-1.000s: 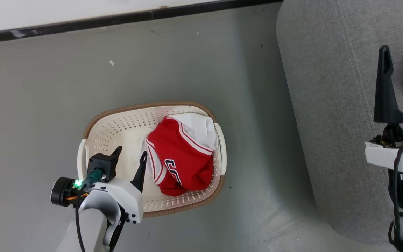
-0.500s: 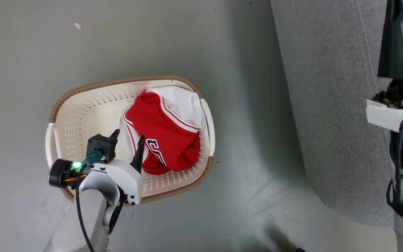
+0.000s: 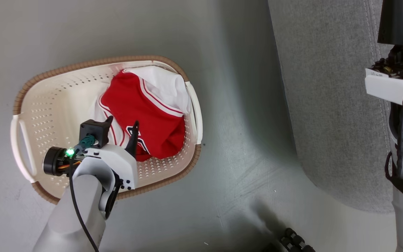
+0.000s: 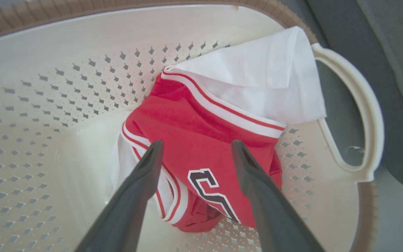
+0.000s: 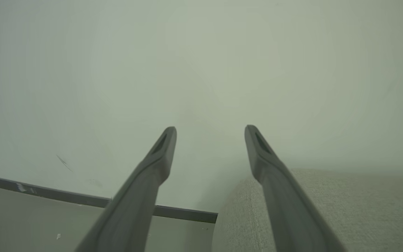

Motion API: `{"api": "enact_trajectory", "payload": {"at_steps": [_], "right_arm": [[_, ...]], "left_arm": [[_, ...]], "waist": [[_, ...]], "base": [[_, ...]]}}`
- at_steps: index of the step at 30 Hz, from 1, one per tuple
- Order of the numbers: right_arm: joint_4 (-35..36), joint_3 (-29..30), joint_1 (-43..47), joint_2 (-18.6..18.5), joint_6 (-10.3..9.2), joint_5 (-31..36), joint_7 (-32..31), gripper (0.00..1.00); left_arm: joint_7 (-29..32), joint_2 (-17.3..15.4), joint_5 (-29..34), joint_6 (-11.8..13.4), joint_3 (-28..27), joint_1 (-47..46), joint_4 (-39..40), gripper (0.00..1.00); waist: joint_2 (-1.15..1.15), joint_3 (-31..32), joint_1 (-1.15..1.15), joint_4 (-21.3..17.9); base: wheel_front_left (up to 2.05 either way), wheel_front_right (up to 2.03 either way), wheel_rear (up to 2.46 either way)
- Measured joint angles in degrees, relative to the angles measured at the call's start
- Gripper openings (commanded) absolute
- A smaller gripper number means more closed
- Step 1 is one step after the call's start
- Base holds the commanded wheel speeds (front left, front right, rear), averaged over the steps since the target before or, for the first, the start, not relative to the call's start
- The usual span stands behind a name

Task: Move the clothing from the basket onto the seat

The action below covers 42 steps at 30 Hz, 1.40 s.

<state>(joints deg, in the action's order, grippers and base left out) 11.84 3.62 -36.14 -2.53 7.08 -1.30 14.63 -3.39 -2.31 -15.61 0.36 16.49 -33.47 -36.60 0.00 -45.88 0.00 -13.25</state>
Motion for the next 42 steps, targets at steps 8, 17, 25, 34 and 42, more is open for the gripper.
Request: {"api": "enact_trajectory", "payload": {"at_steps": [8,17,25,34,42], "right_arm": [[-1.1,0.1,-2.0,0.0,0.00,-0.8,0.0,1.00],[-1.3,-0.2,-4.5,0.0,0.00,-1.8,0.0,1.00],[-1.6,-0.2,-6.4,0.0,0.00,-2.9,0.0,1.00],[-2.2,-0.5,-6.7,0.0,0.00,-3.5,0.0,1.00],[-3.1,0.2,-6.8,0.0,0.00,-3.5,0.0,1.00]], "left_arm": [[-0.3,0.0,-3.4,0.5,-3.5,-1.9,-3.1,1.00],[-0.4,0.0,-6.6,1.1,-7.1,-4.4,-5.5,1.00],[-0.8,0.0,-11.6,0.7,-10.8,-6.4,-6.4,1.00],[-1.3,0.0,-10.8,-3.7,-6.9,-8.9,-6.9,0.00],[-4.1,-2.9,-3.6,-4.6,-1.4,-9.9,-6.3,0.00]], "waist": [[0.00,-3.5,0.00,-2.0],[0.00,-6.4,0.00,-3.7],[0.00,-8.3,0.00,-4.7],[0.00,-9.3,0.00,-5.6],[0.00,-8.9,0.00,-5.4]], "base": [[0.00,0.00,0.00],[0.00,0.00,0.00],[0.00,0.00,0.00],[0.00,0.00,0.00],[0.00,0.00,0.00]]}}
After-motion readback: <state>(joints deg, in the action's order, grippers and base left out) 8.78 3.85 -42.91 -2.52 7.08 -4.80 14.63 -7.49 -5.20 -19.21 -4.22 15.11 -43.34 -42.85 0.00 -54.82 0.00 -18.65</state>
